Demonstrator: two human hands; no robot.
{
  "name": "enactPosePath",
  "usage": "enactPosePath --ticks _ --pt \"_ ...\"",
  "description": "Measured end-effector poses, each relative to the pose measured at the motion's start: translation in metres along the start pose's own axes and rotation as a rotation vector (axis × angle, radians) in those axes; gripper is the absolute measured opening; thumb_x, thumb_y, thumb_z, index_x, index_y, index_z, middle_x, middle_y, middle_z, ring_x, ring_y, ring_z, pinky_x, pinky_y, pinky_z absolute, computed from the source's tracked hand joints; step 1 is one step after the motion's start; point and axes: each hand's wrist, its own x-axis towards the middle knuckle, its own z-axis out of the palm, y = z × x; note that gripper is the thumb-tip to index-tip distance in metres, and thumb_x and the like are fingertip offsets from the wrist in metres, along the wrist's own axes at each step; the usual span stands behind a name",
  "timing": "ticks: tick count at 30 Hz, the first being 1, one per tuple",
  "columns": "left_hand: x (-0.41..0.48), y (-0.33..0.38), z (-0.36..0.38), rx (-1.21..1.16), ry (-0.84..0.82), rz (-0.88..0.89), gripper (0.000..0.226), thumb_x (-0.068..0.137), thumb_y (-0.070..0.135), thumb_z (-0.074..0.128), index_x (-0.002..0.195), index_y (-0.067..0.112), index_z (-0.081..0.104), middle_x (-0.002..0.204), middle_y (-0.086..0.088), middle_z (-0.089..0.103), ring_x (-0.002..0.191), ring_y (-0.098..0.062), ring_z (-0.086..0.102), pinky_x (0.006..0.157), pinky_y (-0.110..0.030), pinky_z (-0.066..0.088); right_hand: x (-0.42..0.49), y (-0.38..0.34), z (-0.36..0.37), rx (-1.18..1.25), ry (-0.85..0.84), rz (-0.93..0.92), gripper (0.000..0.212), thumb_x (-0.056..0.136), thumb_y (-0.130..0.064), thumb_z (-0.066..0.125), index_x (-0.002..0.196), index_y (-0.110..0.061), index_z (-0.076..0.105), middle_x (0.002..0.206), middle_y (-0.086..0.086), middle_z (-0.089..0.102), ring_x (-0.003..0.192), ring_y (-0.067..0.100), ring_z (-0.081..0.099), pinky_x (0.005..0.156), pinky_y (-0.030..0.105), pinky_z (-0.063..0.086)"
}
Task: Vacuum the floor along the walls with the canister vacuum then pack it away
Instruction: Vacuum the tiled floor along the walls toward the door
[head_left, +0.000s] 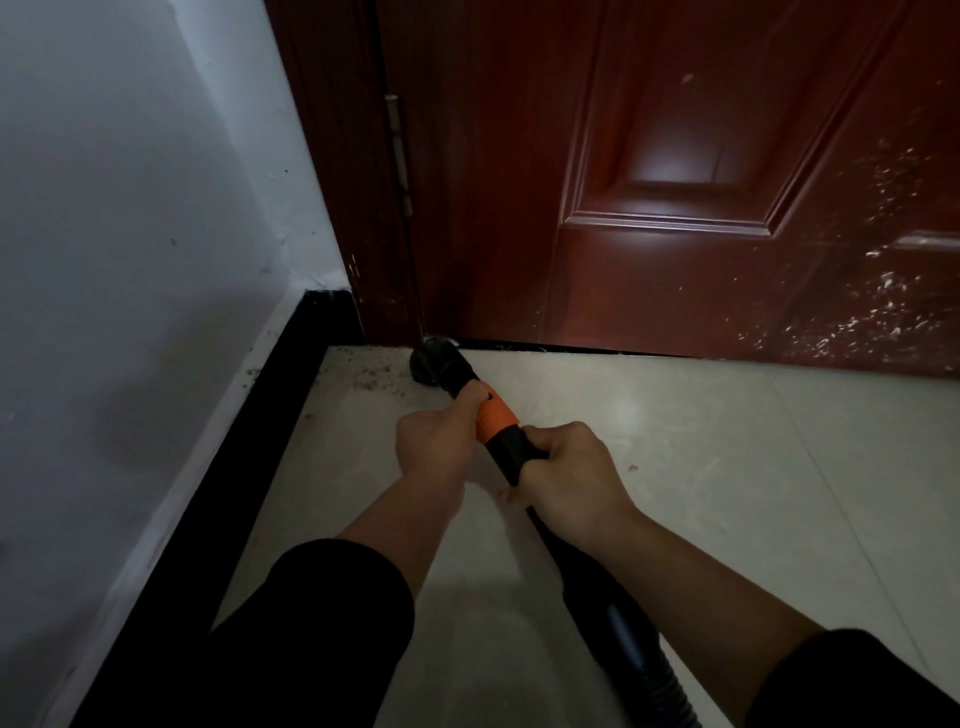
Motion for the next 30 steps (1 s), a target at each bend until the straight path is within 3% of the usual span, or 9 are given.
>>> enactPosePath --ticks 5,12,17,23,26,30 --pt "0.012 0.004 -0.008 -0.011 0.029 0.011 0.035 0.073 0.033 0.079 0.07 0.005 0.058 0.066 -0.006 0.055 0.064 -0.02 0.051 0.062 -0.032 0.045 0.007 -0.012 0.008 0.019 -0.022 0.005 0.02 0.077 0.007 0.062 0.089 -0.006 0.072 0.051 -0.004 0.054 0.035 -0.002 0.049 0.038 0.012 0.034" --pt "0.023 0.007 -0.017 -0.011 0.058 0.027 0.039 0.073 0.033 0.078 0.058 0.009 0.052 0.06 -0.004 0.05 0.061 -0.019 0.047 0.061 -0.034 0.041 0.014 -0.022 0.015 0.037 -0.056 0.015 0.017 0.079 0.006 0.06 0.077 -0.009 0.069 0.039 -0.013 0.051 0.035 -0.001 0.048 0.039 0.011 0.035" --pt "0.03 0.01 -0.027 -0.014 0.095 0.041 0.038 0.072 0.036 0.078 0.061 0.008 0.054 0.065 -0.007 0.053 0.063 -0.021 0.05 0.062 -0.035 0.042 0.018 -0.03 0.027 0.02 -0.076 0.009 0.017 0.072 0.004 0.068 0.082 -0.009 0.073 0.051 -0.005 0.055 0.047 0.008 0.052 0.05 0.02 0.039" --pt "0.038 0.014 -0.043 -0.033 0.104 0.046 0.037 0.074 0.035 0.077 0.061 0.009 0.054 0.063 -0.004 0.051 0.062 -0.019 0.049 0.061 -0.035 0.042 0.024 -0.039 0.041 0.025 -0.1 0.003 0.02 0.072 0.004 0.067 0.073 -0.016 0.071 0.042 -0.014 0.053 0.04 -0.001 0.05 0.045 0.014 0.037" --pt "0.044 0.017 -0.051 -0.034 0.12 0.056 0.03 0.074 0.035 0.077 0.065 0.013 0.058 0.072 -0.004 0.059 0.072 -0.023 0.06 0.071 -0.042 0.054 0.028 -0.044 0.05 0.008 -0.095 -0.004 0.021 0.072 0.003 0.068 0.083 -0.014 0.075 0.05 -0.009 0.058 0.044 0.001 0.053 0.049 0.018 0.04" --pt "0.047 0.021 -0.057 -0.032 0.118 0.073 0.025 0.076 0.033 0.076 0.067 0.02 0.057 0.078 -0.002 0.061 0.087 -0.027 0.066 0.083 -0.047 0.055 0.032 -0.049 0.057 -0.01 -0.099 -0.015 0.025 0.069 0.003 0.069 0.088 -0.013 0.076 0.059 -0.001 0.06 0.058 0.014 0.057 0.058 0.024 0.043"
